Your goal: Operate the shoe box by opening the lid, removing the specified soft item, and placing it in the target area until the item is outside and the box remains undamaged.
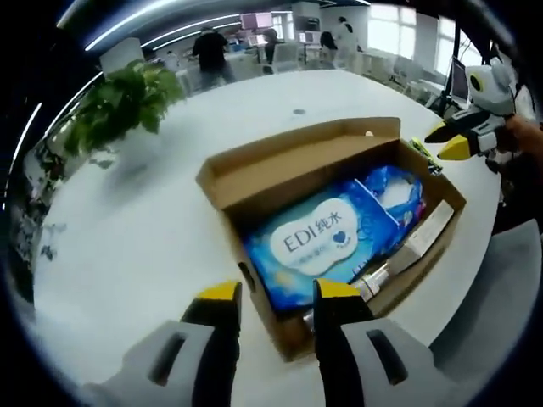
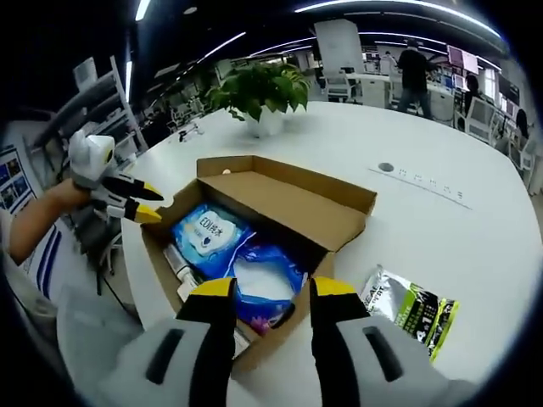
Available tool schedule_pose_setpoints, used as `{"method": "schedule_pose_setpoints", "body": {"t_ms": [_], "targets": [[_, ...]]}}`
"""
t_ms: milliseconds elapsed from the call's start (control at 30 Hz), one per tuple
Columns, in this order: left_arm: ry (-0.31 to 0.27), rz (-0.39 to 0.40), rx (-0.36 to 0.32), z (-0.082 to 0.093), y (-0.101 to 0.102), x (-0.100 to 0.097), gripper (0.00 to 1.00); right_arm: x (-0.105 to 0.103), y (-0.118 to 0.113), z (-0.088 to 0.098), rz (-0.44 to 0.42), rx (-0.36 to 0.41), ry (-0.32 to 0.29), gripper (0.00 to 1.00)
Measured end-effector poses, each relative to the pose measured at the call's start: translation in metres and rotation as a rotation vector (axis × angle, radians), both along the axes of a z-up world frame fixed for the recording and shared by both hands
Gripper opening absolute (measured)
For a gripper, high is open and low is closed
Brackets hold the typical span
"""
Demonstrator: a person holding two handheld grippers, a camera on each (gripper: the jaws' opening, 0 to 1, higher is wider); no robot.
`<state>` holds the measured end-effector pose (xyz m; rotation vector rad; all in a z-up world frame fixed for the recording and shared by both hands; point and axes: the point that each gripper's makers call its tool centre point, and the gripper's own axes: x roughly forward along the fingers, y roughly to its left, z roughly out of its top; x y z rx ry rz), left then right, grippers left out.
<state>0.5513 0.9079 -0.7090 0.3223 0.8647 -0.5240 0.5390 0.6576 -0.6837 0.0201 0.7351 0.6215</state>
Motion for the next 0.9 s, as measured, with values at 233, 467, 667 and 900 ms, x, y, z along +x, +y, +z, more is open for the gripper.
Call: {"method": "schedule_pose_setpoints", "body": {"t_ms": [233,467,667,900], "targets": [[0.032,0.063,-0.012,-0.011,0.013,-0.005,0.23,0.004,0.019,-0.002,0.013,0.025,-0.001,0.30],[0.057,0.097,-0.032,-0.020,0.018,-0.010,0.16,0.007,0.035,-0.010,0.034,0.031,0.014,0.30],[0.074,0.125,-0.069,-0.026,0.016,-0.013,0.09,0.010,0.050,-0.021,0.054,0.036,0.031,0.29],[0.087,0.146,-0.081,-0.027,0.016,-0.013,0.07,0.016,0.065,-0.031,0.075,0.034,0.038,0.28]]}}
